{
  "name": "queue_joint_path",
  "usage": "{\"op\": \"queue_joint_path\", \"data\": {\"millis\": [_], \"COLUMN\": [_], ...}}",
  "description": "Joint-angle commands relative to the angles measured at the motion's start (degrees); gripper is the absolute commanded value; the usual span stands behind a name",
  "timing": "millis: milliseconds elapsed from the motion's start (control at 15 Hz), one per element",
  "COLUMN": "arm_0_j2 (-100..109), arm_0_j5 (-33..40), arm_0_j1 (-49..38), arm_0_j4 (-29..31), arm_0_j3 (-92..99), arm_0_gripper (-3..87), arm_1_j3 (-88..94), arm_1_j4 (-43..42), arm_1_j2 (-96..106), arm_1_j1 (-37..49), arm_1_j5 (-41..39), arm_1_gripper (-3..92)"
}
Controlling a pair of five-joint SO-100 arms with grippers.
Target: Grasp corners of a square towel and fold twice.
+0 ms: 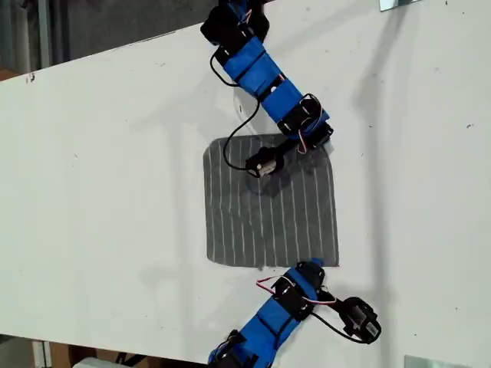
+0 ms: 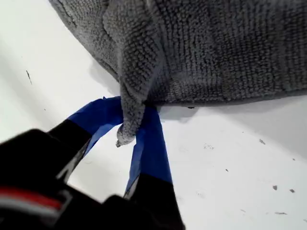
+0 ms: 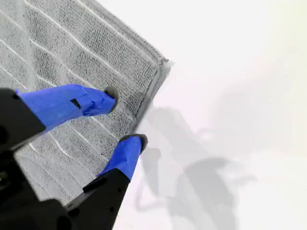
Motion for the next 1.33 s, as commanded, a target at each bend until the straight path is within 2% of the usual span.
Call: {"op": "queue_joint_path", "data": {"millis": [0, 400, 600, 933, 1067, 1267], "arm_0_j2": [1.14, 0.26, -0.44, -4.39, -7.73, -10.81], "arm_0_j5": [4.31, 6.06, 5.8, 2.81, 2.72, 3.08], "arm_0_j1": [0.35, 1.67, 1.76, 2.37, 2.64, 3.6], "arm_0_j4": [-9.32, -15.56, -18.81, -19.69, -23.91, -23.12], "arm_0_j3": [0.79, 3.16, 6.86, 9.14, 9.14, 3.34], "arm_0_gripper": [17.9, 25.4, 25.5, 24.2, -0.2, -0.2], "arm_1_j3": [0.53, 0.53, 0.53, 0.44, 0.35, -2.55], "arm_1_j4": [-0.62, -0.26, -0.44, -0.97, -1.23, -0.26], "arm_1_j2": [-1.14, -1.23, -1.32, -1.32, -1.32, -1.32], "arm_1_j1": [-0.09, 0.09, 0.09, -0.26, -0.44, -1.32], "arm_1_j5": [-0.7, -0.7, -0.7, -0.7, -0.62, -0.26], "arm_1_gripper": [-0.2, -0.2, -0.2, -0.2, -0.2, -0.2]}}
